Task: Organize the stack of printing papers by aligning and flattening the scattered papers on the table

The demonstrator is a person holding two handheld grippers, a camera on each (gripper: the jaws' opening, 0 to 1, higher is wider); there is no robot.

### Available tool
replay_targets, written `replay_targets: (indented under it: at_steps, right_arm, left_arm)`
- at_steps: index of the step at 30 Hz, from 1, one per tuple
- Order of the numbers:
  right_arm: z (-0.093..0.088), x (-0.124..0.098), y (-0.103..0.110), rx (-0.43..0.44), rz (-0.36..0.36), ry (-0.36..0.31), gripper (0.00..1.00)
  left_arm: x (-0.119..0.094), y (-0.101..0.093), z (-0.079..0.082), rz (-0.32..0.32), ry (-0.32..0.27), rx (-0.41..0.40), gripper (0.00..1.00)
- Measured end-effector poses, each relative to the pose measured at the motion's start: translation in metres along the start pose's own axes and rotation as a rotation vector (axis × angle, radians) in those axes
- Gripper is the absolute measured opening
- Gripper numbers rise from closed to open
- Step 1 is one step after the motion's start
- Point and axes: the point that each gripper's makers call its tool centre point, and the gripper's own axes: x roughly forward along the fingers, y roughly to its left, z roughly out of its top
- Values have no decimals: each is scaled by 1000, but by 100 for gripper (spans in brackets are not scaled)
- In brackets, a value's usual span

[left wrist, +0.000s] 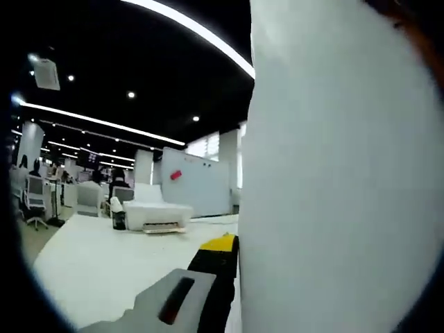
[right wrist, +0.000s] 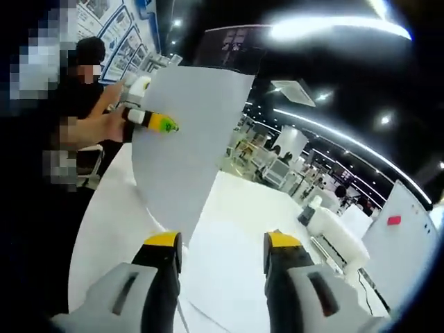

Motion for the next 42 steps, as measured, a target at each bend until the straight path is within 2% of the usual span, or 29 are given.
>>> replay_targets:
  at_steps: [7,11,18,20,24,33,38,42]
  right_arm:
    - [-22,2,-16,105,-63,25,44]
    - [-31,0,-25,135,-109,43,44]
    - [-46,-1,-33,163,-154,76,45]
    - [-50,0,-33,175,-159,82,46]
    - [-56,2,-35,216,-171,91,57]
    - [-73,4,-41,292,-210,107,62]
    - [-83,3,-49,362,-246,98,63]
    - [-93,3,-50,400,-267,108,66]
  left_arm:
    - [-1,5,4,16,-13,-43,6]
    - [-2,10,3,23,-13,-93,6]
    - [-2,9,2,25,-12,-120,6]
    - [-2,9,3,20,-15,-133,6]
    - [-2,9,3,19,-12,-138,6]
    - [-3,14,3,40,8,-178,6]
    - [-2,10,4,43,23,-193,6]
    - [-3,5,8,24,11,-231,6]
